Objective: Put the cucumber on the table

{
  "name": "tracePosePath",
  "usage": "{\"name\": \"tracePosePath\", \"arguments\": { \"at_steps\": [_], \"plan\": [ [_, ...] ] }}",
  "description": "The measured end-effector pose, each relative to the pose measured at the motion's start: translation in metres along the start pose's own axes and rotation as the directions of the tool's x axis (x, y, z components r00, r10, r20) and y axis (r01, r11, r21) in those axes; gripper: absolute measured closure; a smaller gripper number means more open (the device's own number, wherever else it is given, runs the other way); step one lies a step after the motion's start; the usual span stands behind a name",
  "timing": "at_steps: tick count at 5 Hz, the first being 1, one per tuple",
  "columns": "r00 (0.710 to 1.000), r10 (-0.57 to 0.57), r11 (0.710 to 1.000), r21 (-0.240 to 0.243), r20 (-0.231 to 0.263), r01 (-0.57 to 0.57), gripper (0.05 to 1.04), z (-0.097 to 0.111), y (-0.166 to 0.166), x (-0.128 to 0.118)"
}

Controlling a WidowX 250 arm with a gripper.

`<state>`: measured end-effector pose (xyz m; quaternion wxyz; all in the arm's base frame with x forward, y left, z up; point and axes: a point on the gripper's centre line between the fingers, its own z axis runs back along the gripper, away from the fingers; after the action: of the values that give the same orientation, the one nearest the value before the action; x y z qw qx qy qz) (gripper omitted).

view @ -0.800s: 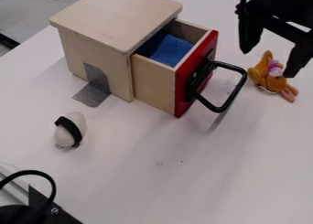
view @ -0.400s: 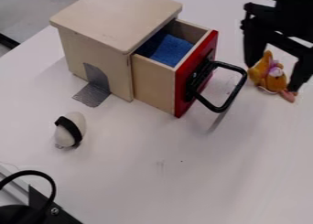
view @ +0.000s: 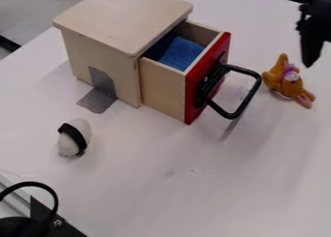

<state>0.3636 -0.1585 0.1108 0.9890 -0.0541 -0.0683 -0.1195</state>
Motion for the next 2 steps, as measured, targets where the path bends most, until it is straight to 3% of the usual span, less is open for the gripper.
{"name": "tracePosePath", "arguments": {
  "at_steps": [2],
  "plan": [
    [0.996,0.087,0.995,0.057,0.011,-0.087,0.083,-0.04,0.0,0.044]
  ]
}}
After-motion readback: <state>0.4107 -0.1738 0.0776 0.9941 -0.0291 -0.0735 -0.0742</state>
